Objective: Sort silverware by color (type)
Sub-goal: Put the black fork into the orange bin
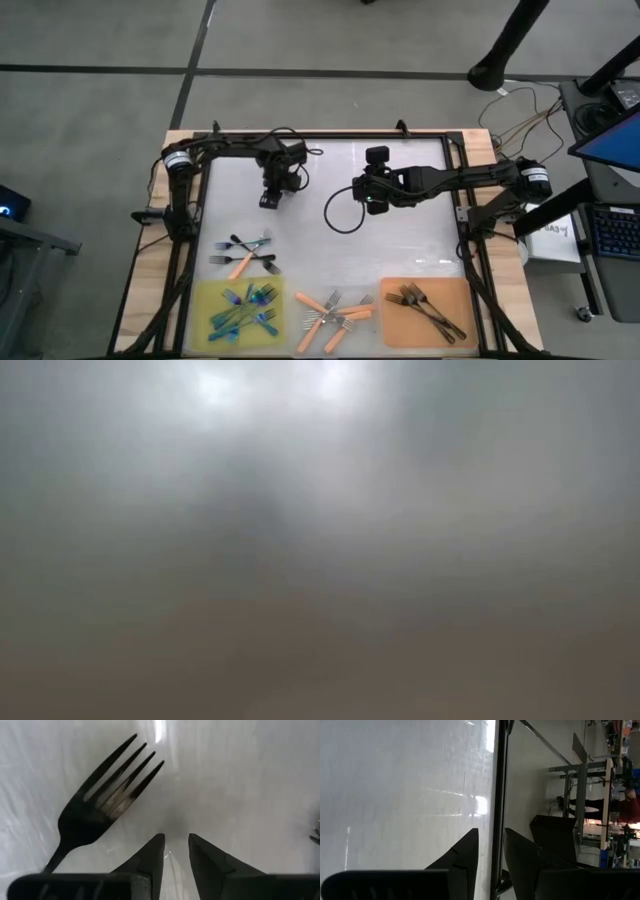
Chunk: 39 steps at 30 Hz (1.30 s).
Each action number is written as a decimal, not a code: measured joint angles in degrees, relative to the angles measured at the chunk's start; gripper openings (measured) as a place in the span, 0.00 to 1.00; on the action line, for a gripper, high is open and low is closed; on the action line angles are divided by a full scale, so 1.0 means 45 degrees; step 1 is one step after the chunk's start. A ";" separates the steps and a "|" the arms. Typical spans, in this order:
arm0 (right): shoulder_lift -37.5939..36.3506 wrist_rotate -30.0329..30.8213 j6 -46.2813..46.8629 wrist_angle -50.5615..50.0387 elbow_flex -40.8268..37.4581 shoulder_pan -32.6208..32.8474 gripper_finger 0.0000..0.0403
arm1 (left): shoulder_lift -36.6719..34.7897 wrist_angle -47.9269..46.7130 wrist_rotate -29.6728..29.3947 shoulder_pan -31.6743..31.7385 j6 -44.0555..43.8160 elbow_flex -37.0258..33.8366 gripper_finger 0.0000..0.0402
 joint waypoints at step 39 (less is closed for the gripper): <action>0.0000 0.0002 0.0000 0.0002 0.0002 0.0002 0.20 | -0.0066 0.2329 -0.0873 0.1500 0.0329 0.0408 0.19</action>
